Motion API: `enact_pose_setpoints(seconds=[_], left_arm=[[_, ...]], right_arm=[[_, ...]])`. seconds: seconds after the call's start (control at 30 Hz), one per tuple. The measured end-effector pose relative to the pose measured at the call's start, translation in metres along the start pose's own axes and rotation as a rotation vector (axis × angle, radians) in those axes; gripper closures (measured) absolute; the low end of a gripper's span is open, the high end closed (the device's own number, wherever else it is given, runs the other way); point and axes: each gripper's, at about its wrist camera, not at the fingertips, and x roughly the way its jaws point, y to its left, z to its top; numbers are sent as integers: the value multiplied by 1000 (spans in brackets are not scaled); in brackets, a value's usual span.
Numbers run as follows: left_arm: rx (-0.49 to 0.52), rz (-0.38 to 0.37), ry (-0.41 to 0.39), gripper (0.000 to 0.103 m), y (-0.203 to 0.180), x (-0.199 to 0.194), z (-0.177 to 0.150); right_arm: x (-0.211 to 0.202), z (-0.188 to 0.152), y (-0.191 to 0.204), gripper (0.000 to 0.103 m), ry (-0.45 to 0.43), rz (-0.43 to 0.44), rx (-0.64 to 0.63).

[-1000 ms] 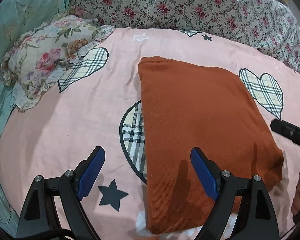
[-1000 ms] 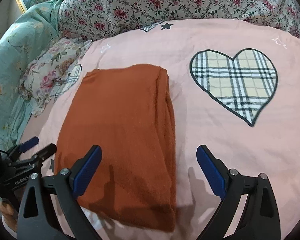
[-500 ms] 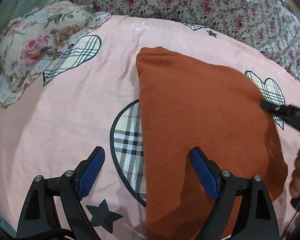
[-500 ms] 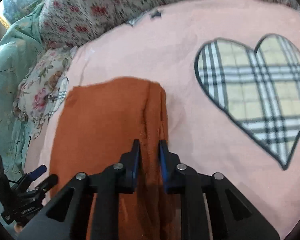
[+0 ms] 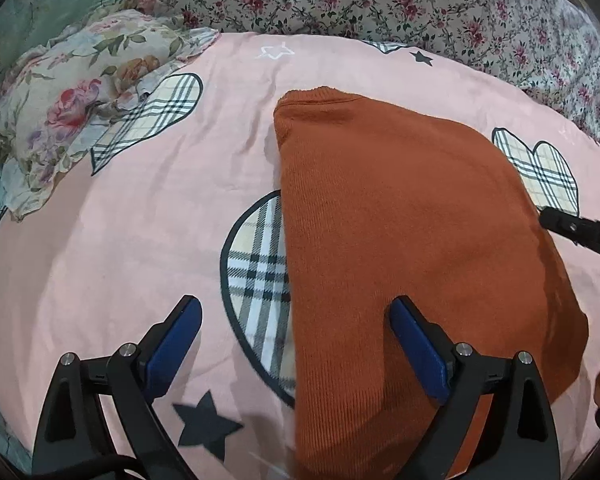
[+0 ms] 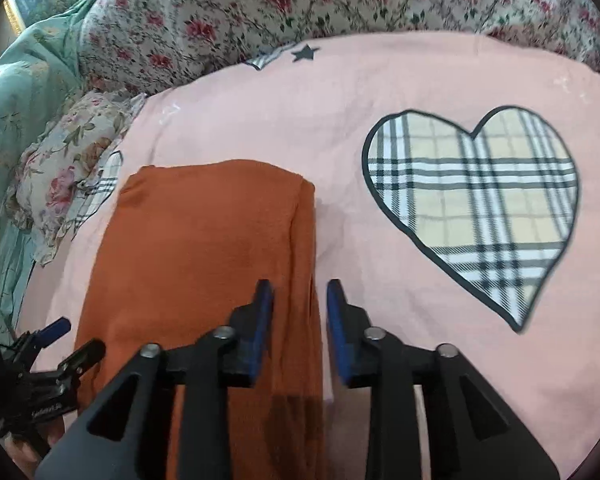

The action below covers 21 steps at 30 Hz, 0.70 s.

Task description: Fold small clothes

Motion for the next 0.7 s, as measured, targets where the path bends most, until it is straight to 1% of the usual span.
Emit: enact_pose_setpoints(seconds=[0.07,0.1,0.13,0.27,0.33,0.43,0.57,0.7], left_arm=[[11,12,-6,7,-3,-8,-5],[19,22,-12,7,-4,-14,-9],[22,29,-19,7,-4,-19,-12],[30,55,-41,7,-7,-38,-23],[29,58,-46,7,-7,-47,-28],[25,64,-55,7,-6,-58,-35],[30,70,-61,7,-5,-67,-43],[44,71,-63,6,-4,-72,-55]], right_arm=[[-9,-7,5,58,14,14,-7],[-14,-13,7,50,24,16,-13],[-18,-19,10,44,31,15,-22],[-38,-41,24,32,30,2,-69],[-46,-50,29,23,26,-14,-88],[-56,-60,38,17,23,-30,-124],[-63,-70,50,12,25,-34,-168],[-65,-81,62,8,29,-91,-231]])
